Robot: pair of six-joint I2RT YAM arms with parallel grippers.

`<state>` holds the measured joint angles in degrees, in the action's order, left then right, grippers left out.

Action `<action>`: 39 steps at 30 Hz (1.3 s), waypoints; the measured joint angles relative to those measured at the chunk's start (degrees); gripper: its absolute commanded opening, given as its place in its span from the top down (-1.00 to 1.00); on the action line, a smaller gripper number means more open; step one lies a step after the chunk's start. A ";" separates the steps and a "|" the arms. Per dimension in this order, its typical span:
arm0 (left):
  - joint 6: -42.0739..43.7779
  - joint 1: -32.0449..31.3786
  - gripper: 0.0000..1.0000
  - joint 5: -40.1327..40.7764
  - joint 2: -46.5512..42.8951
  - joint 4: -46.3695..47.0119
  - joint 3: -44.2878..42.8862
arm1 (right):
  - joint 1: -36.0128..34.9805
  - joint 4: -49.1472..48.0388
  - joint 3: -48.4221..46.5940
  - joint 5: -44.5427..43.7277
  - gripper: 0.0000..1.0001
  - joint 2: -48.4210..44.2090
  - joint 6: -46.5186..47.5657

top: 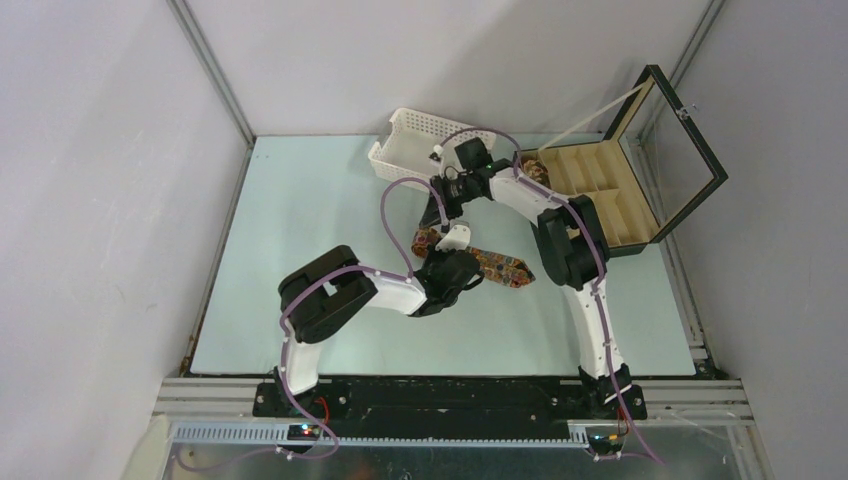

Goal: Roll the ties
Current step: Roll the tie at the center of the board.

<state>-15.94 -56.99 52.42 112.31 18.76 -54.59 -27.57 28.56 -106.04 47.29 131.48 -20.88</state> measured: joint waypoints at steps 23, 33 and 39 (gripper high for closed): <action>-0.13 -0.02 0.69 -0.42 0.00 0.02 0.00 | 0.63 5.53 -1.60 0.44 1.00 3.67 -0.11; -0.72 -0.02 0.40 -1.36 -0.07 -0.15 0.00 | 0.94 5.68 -1.60 0.44 1.00 3.69 -0.13; -2.64 -0.02 0.28 -2.12 -1.38 -1.92 0.33 | 1.07 5.66 -1.60 0.44 1.00 3.67 -0.13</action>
<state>-18.59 -57.01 50.30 110.93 16.84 -54.26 -26.50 34.22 -107.63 47.72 135.15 -21.02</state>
